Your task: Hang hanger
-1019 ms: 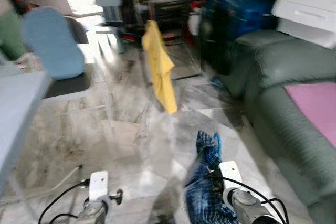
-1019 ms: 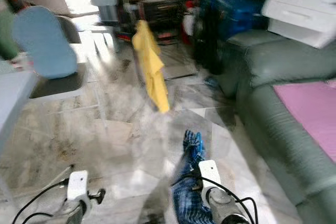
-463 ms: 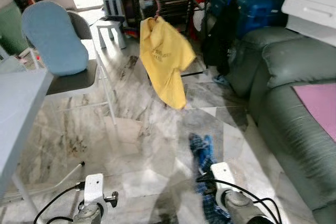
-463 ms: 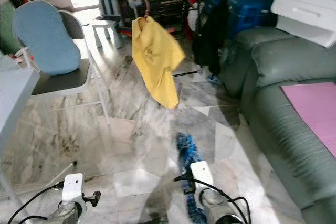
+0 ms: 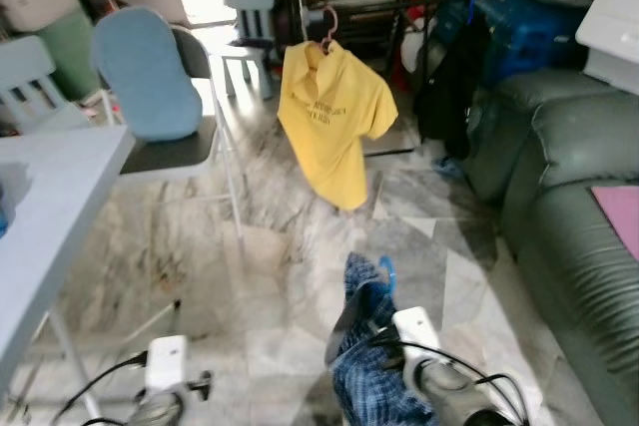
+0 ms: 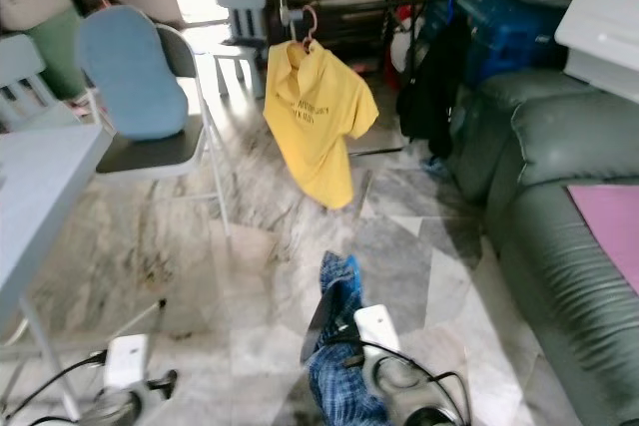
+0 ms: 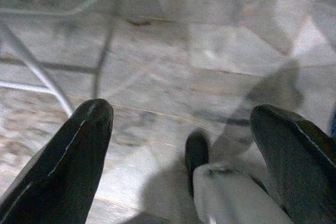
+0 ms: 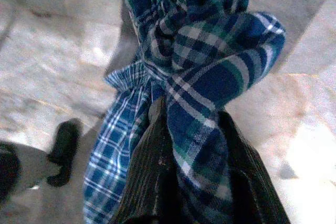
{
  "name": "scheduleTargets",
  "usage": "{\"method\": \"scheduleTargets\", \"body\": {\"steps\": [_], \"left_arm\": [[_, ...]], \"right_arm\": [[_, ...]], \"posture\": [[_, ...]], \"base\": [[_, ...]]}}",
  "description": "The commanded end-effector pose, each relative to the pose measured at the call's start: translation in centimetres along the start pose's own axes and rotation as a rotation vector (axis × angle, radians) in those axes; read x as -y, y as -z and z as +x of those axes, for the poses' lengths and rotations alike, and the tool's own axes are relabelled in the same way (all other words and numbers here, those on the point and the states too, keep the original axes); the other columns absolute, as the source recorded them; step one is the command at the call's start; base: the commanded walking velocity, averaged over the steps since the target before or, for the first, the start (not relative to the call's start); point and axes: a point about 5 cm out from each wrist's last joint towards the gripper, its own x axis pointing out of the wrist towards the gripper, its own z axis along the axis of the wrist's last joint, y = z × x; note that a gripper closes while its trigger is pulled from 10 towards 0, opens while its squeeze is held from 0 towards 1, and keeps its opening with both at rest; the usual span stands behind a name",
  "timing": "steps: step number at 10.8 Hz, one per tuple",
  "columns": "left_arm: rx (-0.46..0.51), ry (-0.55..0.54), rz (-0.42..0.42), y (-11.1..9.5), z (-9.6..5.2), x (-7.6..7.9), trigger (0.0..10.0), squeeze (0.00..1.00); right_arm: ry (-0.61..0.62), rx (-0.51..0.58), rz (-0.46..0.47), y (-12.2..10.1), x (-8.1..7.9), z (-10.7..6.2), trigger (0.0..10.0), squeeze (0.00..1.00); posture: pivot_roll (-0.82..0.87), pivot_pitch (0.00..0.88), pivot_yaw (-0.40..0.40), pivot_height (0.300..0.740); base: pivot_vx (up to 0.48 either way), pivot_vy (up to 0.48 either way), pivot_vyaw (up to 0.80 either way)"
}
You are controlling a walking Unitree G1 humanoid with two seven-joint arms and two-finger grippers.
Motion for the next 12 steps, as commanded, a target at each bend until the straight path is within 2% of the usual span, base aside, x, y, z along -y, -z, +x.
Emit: {"method": "scheduleTargets", "body": {"steps": [1, 4, 6, 7, 9, 11, 12], "left_arm": [[-0.011, -0.008, 0.008, 0.2, 0.0, -0.4, 10.0, 0.00], [-0.023, -0.025, -0.008, 0.4, 0.0, -0.1, 10.0, 0.00], [-0.034, -0.041, -0.034, 0.7, -0.1, -0.1, 10.0, 0.00], [-0.033, -0.053, -0.057, 0.8, -0.1, -0.1, 10.0, 0.00], [-0.039, -0.099, -0.115, 1.6, -0.4, -1.1, 10.0, 0.00], [-0.045, -0.112, -0.119, 2.0, -0.5, -1.7, 10.0, 0.00], [-0.041, -0.110, -0.093, 1.9, -0.5, -1.8, 10.0, 0.00]], "right_arm": [[0.000, 0.012, -0.002, -0.6, -0.2, 0.1, 10.0, 0.00], [0.004, 0.008, -0.004, -0.6, 0.0, 0.1, 10.0, 0.00], [0.008, 0.006, -0.010, -0.8, 0.1, 0.1, 10.0, 0.00], [-0.002, -0.001, -0.039, -0.9, 0.2, 0.1, 10.0, 0.00], [-0.028, -0.007, -0.118, -1.5, 0.0, 0.3, 10.0, 0.00], [-0.028, 0.007, -0.113, -2.1, 0.0, 0.3, 10.0, 0.00], [-0.016, 0.018, -0.083, -2.0, 0.0, 0.3, 10.0, 0.00]], "posture": [[-0.17, 0.000, 0.063, 0.740], [-0.15, 0.000, 0.042, 0.740], [-0.12, 0.000, 0.008, 0.740], [-0.07, 0.000, -0.037, 0.740], [-0.02, 0.000, -0.097, 0.740], [0.00, 0.000, -0.109, 0.740], [-0.01, 0.000, -0.089, 0.740]], "base": [[0.000, -0.382, 0.43], [0.000, -0.081, 0.00], [0.000, 0.000, 0.00], [0.000, 0.000, 0.00], [0.000, 0.000, 0.00], [0.000, 0.000, 0.00], [0.000, 0.000, 0.00]]}}
